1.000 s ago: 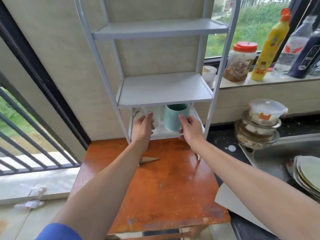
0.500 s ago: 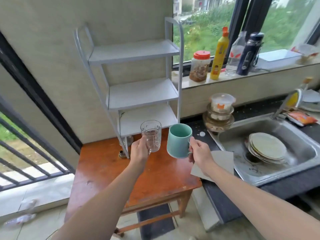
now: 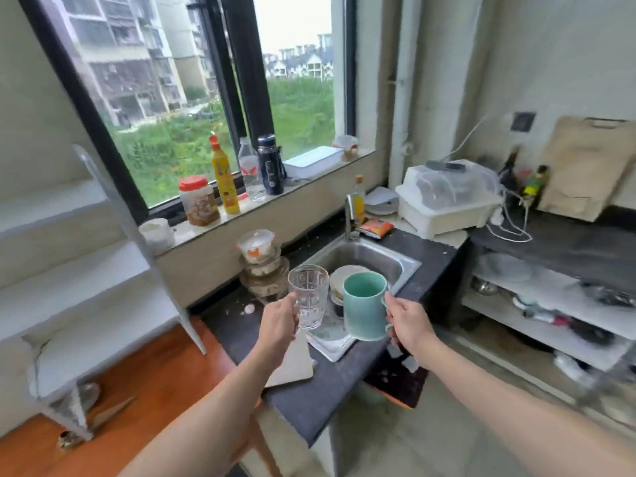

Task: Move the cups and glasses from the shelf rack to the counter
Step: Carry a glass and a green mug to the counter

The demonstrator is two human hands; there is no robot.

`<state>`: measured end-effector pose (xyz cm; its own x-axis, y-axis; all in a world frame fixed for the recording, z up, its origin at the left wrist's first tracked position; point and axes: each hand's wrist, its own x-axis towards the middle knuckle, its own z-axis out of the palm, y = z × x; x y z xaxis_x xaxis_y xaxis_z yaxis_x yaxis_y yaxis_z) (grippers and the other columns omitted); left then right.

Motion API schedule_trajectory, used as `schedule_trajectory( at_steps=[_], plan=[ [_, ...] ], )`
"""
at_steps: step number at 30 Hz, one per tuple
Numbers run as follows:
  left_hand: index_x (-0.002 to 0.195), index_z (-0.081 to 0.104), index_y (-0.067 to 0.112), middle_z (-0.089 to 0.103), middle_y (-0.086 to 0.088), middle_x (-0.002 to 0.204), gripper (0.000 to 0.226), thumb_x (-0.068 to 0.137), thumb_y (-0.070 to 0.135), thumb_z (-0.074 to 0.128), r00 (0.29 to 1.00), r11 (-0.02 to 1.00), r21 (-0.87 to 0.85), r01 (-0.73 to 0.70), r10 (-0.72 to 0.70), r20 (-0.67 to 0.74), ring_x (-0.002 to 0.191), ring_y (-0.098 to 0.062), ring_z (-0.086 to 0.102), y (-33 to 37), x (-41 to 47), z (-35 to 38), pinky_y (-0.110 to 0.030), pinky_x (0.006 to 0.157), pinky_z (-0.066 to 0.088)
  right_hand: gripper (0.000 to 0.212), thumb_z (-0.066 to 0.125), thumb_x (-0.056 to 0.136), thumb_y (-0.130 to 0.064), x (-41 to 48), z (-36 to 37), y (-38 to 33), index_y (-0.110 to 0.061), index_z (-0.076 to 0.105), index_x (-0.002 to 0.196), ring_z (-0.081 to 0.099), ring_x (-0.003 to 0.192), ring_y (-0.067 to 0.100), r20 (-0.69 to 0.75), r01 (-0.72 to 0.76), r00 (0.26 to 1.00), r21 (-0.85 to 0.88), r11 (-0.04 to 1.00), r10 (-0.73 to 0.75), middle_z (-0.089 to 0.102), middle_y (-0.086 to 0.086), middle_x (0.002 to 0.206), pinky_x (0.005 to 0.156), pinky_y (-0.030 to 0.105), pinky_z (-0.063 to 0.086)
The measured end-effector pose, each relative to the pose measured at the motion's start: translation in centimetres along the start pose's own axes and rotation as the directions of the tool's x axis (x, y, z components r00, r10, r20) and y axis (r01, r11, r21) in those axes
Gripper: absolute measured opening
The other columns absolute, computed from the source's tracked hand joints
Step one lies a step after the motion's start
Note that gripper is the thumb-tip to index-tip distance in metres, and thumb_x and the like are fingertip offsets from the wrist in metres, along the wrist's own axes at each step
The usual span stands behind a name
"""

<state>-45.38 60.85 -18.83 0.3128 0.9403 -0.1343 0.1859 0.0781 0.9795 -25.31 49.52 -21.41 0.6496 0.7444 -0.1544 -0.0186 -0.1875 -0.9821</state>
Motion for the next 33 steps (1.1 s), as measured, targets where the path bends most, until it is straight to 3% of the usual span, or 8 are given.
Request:
schedule_trajectory(
  at_steps=[8, 14, 20, 25, 33],
  plan=[
    [0.054, 0.034, 0.019, 0.031, -0.004, 0.051, 0.045, 0.095, 0.027, 0.050, 0.958, 0.998, -0.054, 0.022, -0.006, 0.286, 0.046, -0.015, 0.029, 3.2, -3.1, 23.9, -0.028, 0.048, 0.021, 0.039, 0.049, 0.099, -0.035, 0.6, -24.9, 2.2, -0.013, 0.052, 0.067, 0.042, 0.044, 0.019, -0.262, -0.022, 0.965, -0.080, 0.997, 0.001, 0.041, -0.001, 0.056, 0.039, 0.026, 0.034],
    [0.055, 0.033, 0.018, 0.031, -0.002, 0.048, 0.045, 0.097, 0.025, 0.049, 0.858, 0.996, -0.007, 0.084, -0.069, 0.509, 0.041, -0.014, 0.028, 4.5, -6.4, 40.3, -0.023, 0.047, 0.018, 0.038, 0.050, 0.098, -0.035, -0.4, -40.8, 4.8, -0.011, 0.054, 0.069, 0.040, 0.037, 0.014, -0.505, -0.079, 0.862, -0.049, 0.996, 0.044, 0.044, 0.000, 0.056, 0.038, 0.024, 0.033],
    [0.058, 0.034, 0.017, 0.031, 0.002, 0.047, 0.041, 0.097, 0.024, 0.047, 0.741, 0.996, 0.078, 0.035, -0.078, 0.667, 0.043, -0.015, 0.030, 5.7, -6.4, 54.1, -0.022, 0.046, 0.022, 0.042, 0.051, 0.097, -0.037, -0.4, -51.9, 8.0, -0.016, 0.044, 0.061, 0.039, 0.039, 0.016, -0.663, -0.133, 0.738, 0.046, 0.990, 0.130, 0.038, -0.004, 0.051, 0.042, 0.027, 0.032],
    [0.059, 0.035, 0.017, 0.031, -0.004, 0.053, 0.041, 0.097, 0.026, 0.046, 0.627, 0.993, 0.115, 0.004, -0.092, 0.774, 0.046, -0.015, 0.028, 6.3, -4.0, 65.8, -0.024, 0.047, 0.020, 0.040, 0.052, 0.095, -0.039, 2.8, -60.3, 9.7, -0.017, 0.049, 0.062, 0.046, 0.042, 0.017, -0.758, -0.189, 0.634, 0.043, 0.981, 0.155, 0.045, -0.005, 0.052, 0.044, 0.030, 0.037],
    [0.055, 0.039, 0.014, 0.039, 0.002, 0.043, 0.048, 0.101, 0.024, 0.040, 0.484, 0.976, 0.161, -0.147, -0.072, 0.872, 0.039, -0.010, 0.034, 9.6, -0.2, 82.1, -0.022, 0.043, 0.027, 0.039, 0.051, 0.095, -0.039, 7.7, -70.6, 8.7, -0.013, 0.048, 0.067, 0.046, 0.045, 0.017, -0.855, -0.211, 0.469, 0.138, 0.968, 0.224, 0.045, 0.000, 0.054, 0.045, 0.030, 0.038]
  ],
)
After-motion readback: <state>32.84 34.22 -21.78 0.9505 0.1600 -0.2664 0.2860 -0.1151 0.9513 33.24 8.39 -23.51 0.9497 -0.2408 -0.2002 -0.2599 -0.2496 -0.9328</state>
